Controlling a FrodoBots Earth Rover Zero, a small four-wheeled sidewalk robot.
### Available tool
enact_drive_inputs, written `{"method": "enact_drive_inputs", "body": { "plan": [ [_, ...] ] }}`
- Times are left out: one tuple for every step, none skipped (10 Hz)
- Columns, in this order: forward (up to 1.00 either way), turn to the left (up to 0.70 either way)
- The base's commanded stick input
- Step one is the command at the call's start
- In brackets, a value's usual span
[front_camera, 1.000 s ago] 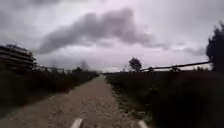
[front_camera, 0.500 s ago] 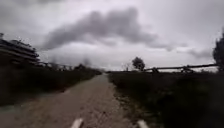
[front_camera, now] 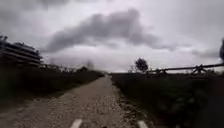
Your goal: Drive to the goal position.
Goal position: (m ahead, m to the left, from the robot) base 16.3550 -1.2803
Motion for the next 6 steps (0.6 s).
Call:
{"method": "enact_drive_inputs", "body": {
  "plan": [
    [0.7, 0.0],
    [0.7, 0.0],
    [0.7, 0.0],
    [0.7, 0.0],
    [0.7, 0.0],
    [0.7, 0.0]
  ]
}}
